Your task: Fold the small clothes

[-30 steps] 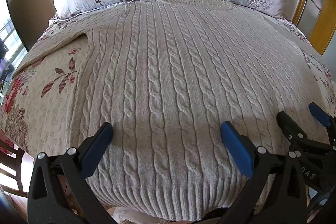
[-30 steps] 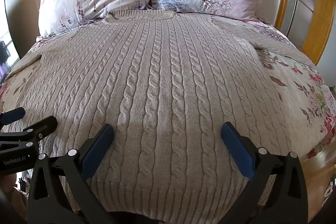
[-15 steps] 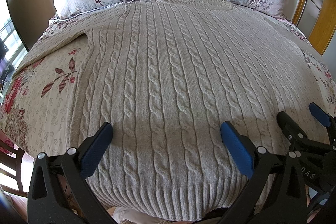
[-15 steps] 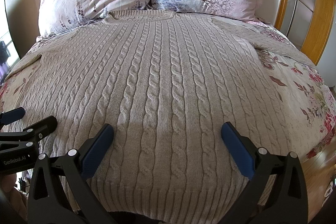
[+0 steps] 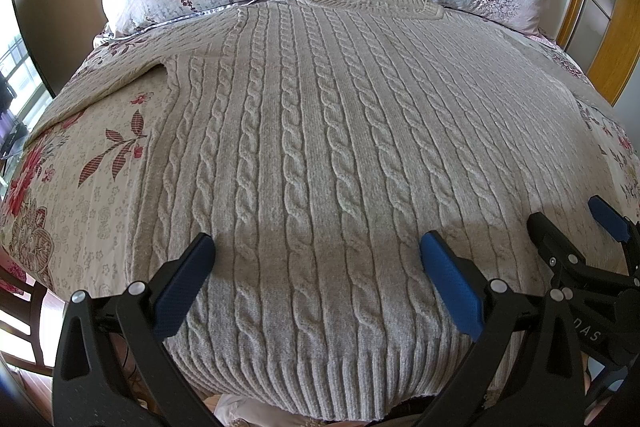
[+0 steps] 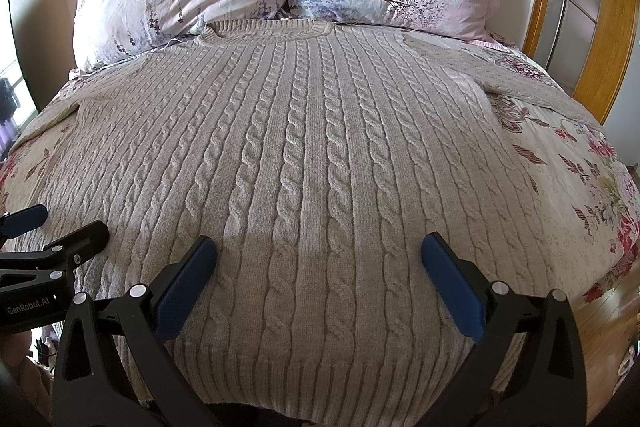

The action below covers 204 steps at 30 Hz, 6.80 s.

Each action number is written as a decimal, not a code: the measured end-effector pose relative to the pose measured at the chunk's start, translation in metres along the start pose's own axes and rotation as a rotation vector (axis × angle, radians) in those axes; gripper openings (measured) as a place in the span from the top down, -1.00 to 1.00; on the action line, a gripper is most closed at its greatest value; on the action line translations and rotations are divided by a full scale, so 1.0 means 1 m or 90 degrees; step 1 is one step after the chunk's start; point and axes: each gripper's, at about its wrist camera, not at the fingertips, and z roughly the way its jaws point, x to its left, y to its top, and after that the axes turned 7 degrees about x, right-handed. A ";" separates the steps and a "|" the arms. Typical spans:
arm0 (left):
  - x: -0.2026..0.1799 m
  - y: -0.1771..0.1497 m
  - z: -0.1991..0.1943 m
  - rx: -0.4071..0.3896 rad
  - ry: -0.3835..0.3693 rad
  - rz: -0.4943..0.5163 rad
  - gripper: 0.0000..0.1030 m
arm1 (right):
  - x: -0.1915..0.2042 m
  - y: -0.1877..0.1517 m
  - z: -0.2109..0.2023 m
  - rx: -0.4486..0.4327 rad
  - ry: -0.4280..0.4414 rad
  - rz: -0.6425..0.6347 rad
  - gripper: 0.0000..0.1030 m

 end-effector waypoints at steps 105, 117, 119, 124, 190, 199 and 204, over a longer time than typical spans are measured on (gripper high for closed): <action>0.073 0.168 0.036 -0.086 -0.275 -0.059 -0.97 | -0.283 0.178 0.027 -0.183 0.018 0.371 0.84; 0.071 0.170 0.033 -0.093 -0.342 -0.090 -0.96 | -0.050 0.172 0.124 0.045 0.219 0.042 0.81; 0.071 0.169 0.032 -0.093 -0.346 -0.085 -0.96 | -0.056 0.171 0.125 0.061 0.237 0.071 0.69; 0.075 0.169 0.036 -0.084 -0.363 -0.096 -0.96 | -0.085 0.178 0.113 0.056 0.294 0.201 0.15; 0.280 0.088 0.039 -0.066 -0.250 -0.456 0.03 | -0.090 0.118 0.082 -0.010 0.252 0.234 -0.11; 0.339 0.078 0.055 -0.083 -0.256 -0.618 0.23 | -0.080 0.116 0.087 -0.001 0.293 0.209 -0.19; 0.358 0.074 0.063 -0.096 -0.284 -0.695 0.42 | -0.080 0.116 0.087 0.000 0.303 0.210 -0.24</action>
